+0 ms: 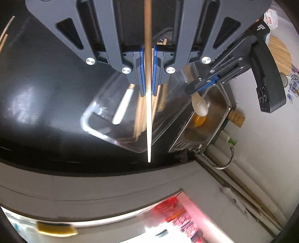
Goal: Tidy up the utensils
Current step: 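Carry the spoon and chopstick over the container and lower them inside, then open both tools and move them back to the last two chopsticks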
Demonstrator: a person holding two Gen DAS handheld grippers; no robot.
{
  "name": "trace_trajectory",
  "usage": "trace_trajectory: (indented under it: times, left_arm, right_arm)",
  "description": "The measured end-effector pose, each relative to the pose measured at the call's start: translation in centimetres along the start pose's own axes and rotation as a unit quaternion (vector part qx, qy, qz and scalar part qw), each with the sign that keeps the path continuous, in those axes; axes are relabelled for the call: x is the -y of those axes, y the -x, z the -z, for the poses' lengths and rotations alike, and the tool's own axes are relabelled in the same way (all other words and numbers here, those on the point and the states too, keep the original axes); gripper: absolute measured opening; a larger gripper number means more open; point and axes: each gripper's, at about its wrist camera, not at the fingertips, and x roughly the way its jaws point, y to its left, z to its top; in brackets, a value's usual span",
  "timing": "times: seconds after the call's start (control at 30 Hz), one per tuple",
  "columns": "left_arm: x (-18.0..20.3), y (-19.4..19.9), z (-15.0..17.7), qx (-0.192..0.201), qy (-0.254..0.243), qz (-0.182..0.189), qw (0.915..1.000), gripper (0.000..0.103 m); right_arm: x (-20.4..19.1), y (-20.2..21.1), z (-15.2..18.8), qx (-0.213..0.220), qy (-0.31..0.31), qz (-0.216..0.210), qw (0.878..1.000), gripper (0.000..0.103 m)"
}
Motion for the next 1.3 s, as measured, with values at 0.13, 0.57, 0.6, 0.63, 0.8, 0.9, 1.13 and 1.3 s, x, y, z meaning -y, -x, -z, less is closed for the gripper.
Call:
trace_trajectory:
  times: [0.13, 0.57, 0.6, 0.63, 0.8, 0.9, 1.13, 1.3]
  left_arm:
    - [-1.1, -1.6, -0.4, -0.012, 0.001, 0.008, 0.9999, 0.008]
    - [-2.0, -5.9, -2.1, -0.038, -0.001, 0.050, 0.9980, 0.008]
    - [-2.2, -6.4, -2.2, -0.045, 0.006, 0.059, 0.9973, 0.008]
    - [-2.2, -6.7, -2.3, -0.047, 0.004, 0.063, 0.9969, 0.008]
    - [-3.1, -7.2, -2.6, -0.048, -0.001, 0.062, 0.9969, 0.011]
    - [-3.9, -6.2, -2.4, -0.037, -0.014, 0.028, 0.9988, 0.097]
    - [-6.0, -2.7, -1.1, -0.002, 0.005, 0.017, 0.9998, 0.097]
    - [-5.6, -2.1, -1.0, 0.000, 0.005, 0.015, 0.9999, 0.097]
  right_arm:
    - [-1.0, -2.3, -0.4, -0.009, 0.001, 0.005, 1.000, 0.008]
    - [0.4, -5.8, -0.5, -0.029, -0.035, 0.015, 0.999, 0.008]
    - [0.4, -6.1, -0.6, -0.032, -0.037, 0.014, 0.999, 0.008]
    - [0.4, -6.4, -0.8, -0.032, -0.038, 0.015, 0.999, 0.008]
    - [0.5, -6.8, -1.2, -0.031, -0.043, 0.018, 0.998, 0.008]
    - [1.0, -6.8, -1.9, -0.040, -0.056, 0.024, 0.997, 0.057]
    - [-0.2, -4.9, -2.7, -0.004, -0.034, 0.006, 0.999, 0.097]
    - [-1.3, -4.9, -2.3, -0.011, -0.022, -0.001, 1.000, 0.097]
